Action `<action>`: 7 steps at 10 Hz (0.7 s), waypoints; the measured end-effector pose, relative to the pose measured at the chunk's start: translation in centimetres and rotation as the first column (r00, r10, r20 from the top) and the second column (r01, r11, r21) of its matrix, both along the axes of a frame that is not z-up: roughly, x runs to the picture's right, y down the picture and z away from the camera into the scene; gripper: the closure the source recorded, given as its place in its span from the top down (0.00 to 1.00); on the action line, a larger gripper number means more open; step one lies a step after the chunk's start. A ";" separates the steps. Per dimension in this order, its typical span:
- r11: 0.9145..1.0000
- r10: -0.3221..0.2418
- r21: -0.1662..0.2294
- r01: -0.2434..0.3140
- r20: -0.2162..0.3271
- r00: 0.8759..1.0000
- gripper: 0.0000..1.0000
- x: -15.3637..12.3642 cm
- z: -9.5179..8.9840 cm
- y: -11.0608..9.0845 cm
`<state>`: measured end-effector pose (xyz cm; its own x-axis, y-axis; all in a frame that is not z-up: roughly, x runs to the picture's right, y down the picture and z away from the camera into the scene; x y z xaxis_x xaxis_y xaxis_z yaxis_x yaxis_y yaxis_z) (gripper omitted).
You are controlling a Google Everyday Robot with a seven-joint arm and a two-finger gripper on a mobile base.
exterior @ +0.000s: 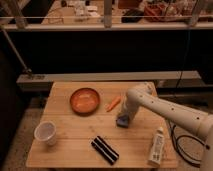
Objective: Wipe the white sponge on the table
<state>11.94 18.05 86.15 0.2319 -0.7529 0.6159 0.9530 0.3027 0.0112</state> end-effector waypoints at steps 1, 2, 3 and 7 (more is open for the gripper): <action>1.000 -0.028 0.001 0.028 0.012 1.000 0.56 -0.5 -0.5 0.8; 0.999 -0.045 0.000 0.045 0.019 0.999 0.56 -0.9 -1.1 1.6; 0.998 -0.067 0.000 0.067 0.021 0.998 0.56 -1.2 -2.1 2.8; 0.997 -0.071 -0.032 0.070 -0.031 0.997 0.56 1.7 -5.5 6.4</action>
<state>13.64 24.45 80.63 0.1986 -0.7488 0.6323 0.9718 0.2342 -0.0279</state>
